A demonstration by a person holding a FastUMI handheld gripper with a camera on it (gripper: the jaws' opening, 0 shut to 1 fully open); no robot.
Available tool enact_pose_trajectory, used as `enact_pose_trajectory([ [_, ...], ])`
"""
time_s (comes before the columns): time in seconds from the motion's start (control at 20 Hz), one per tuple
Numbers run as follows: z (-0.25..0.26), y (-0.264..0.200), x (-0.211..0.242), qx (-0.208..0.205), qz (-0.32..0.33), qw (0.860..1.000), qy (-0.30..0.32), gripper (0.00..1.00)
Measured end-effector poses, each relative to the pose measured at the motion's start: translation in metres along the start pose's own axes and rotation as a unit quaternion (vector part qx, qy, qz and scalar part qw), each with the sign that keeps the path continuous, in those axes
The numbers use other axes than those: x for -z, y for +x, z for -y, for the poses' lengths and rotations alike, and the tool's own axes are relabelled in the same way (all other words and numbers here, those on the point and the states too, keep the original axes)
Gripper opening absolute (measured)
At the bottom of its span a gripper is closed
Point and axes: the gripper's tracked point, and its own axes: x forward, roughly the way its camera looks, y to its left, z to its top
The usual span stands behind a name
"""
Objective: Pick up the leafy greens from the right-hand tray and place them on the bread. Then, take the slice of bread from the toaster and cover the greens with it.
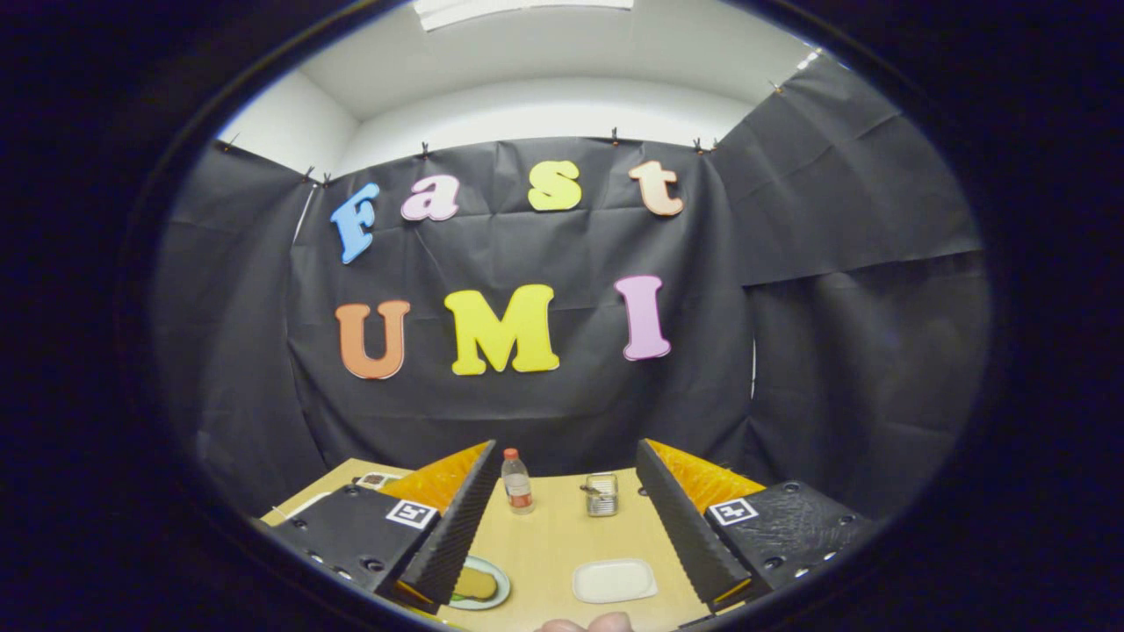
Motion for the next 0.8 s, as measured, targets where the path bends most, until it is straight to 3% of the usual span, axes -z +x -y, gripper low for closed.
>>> enact_pose_trajectory([
  [0.8, -0.006, 0.015, -0.016, -0.016, -0.002, 1.000, 0.012, 0.96],
])
